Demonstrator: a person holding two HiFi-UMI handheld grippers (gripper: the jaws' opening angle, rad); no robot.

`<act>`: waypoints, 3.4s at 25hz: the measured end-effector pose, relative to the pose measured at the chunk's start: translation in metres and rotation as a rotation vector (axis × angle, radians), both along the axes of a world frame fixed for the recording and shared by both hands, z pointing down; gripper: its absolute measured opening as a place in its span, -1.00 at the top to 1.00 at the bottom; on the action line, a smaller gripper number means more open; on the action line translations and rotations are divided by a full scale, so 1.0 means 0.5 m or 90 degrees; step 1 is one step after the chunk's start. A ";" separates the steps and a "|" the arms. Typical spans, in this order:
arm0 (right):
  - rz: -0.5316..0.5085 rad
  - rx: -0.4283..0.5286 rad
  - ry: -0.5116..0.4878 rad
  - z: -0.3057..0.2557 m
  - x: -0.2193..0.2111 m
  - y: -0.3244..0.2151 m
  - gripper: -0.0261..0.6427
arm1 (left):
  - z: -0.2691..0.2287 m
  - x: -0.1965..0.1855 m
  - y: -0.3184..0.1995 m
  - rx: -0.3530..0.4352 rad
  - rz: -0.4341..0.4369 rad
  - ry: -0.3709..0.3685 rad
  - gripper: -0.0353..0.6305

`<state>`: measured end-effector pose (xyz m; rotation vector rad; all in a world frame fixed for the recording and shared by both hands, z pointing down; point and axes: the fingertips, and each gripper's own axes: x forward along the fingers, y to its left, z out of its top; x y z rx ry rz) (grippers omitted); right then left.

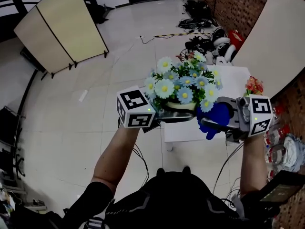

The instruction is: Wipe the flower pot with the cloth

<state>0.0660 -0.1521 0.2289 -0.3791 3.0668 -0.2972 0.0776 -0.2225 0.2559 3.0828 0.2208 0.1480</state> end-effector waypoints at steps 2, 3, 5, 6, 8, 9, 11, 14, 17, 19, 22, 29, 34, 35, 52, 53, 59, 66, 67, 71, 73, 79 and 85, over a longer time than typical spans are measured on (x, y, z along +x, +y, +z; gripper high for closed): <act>0.000 -0.003 0.003 -0.004 -0.015 0.011 0.70 | -0.006 -0.004 0.003 0.004 0.002 0.004 -0.76; 0.000 -0.004 0.003 -0.004 -0.019 0.015 0.70 | -0.008 -0.005 0.004 0.006 0.003 0.005 -0.76; 0.003 -0.005 -0.004 -0.004 -0.011 0.018 0.70 | -0.010 -0.005 0.005 0.010 0.001 0.006 -0.76; 0.005 -0.005 -0.009 -0.005 0.000 0.016 0.70 | -0.011 -0.005 0.005 0.012 -0.001 0.007 -0.76; 0.017 -0.004 -0.024 -0.007 0.035 0.003 0.70 | -0.016 -0.007 0.005 0.016 -0.007 0.011 -0.76; 0.023 -0.006 -0.035 -0.008 0.057 -0.009 0.70 | -0.020 -0.008 0.006 0.016 -0.008 0.014 -0.76; 0.030 -0.010 -0.056 -0.008 0.098 -0.042 0.70 | -0.025 -0.009 0.007 0.013 -0.010 0.020 -0.76; 0.036 -0.013 -0.064 0.000 0.131 -0.110 0.70 | -0.025 -0.009 0.008 0.014 -0.014 0.019 -0.76; 0.021 -0.017 -0.064 0.000 0.131 -0.172 0.70 | -0.026 -0.013 0.007 0.021 -0.025 0.009 -0.76; 0.003 -0.022 -0.071 -0.004 0.124 -0.197 0.70 | -0.031 -0.015 0.010 0.023 -0.031 0.009 -0.76; -0.035 -0.029 -0.073 -0.003 0.100 -0.218 0.70 | -0.037 -0.016 0.013 0.024 -0.040 0.012 -0.76; -0.091 -0.039 -0.065 -0.004 0.069 -0.230 0.70 | -0.033 -0.020 0.004 0.041 -0.054 0.001 -0.76; -0.088 -0.034 -0.065 -0.013 0.072 -0.188 0.70 | -0.040 -0.027 0.020 0.043 -0.030 0.005 -0.76; -0.085 -0.032 -0.065 -0.013 0.075 -0.176 0.70 | -0.039 -0.027 0.021 0.039 -0.029 0.009 -0.76; 0.018 0.022 0.003 -0.011 -0.009 -0.004 0.70 | -0.026 -0.014 -0.006 0.046 -0.067 0.040 -0.76; 0.025 0.023 0.001 -0.014 -0.013 -0.002 0.70 | -0.029 -0.015 -0.005 0.045 -0.065 0.045 -0.76; 0.049 0.029 0.006 -0.020 -0.001 0.001 0.70 | -0.036 -0.015 0.000 0.046 -0.051 0.059 -0.76; 0.117 0.004 -0.050 -0.023 0.135 -0.092 0.70 | -0.038 -0.003 0.007 0.019 -0.024 0.089 -0.75; 0.127 0.001 -0.051 -0.024 0.141 -0.116 0.70 | -0.038 -0.004 0.011 0.026 -0.016 0.086 -0.75; 0.109 -0.007 -0.037 -0.035 0.125 -0.188 0.70 | -0.055 -0.009 0.036 0.051 0.012 0.081 -0.75; 0.085 -0.012 -0.034 -0.038 0.109 -0.201 0.70 | -0.066 -0.008 0.054 0.055 0.013 0.080 -0.75; 0.005 -0.014 -0.041 -0.051 0.050 -0.209 0.70 | -0.078 -0.025 0.063 0.071 -0.002 0.072 -0.75; -0.017 -0.013 -0.065 -0.049 0.080 -0.190 0.70 | -0.065 -0.023 0.022 0.059 -0.040 0.072 -0.75</act>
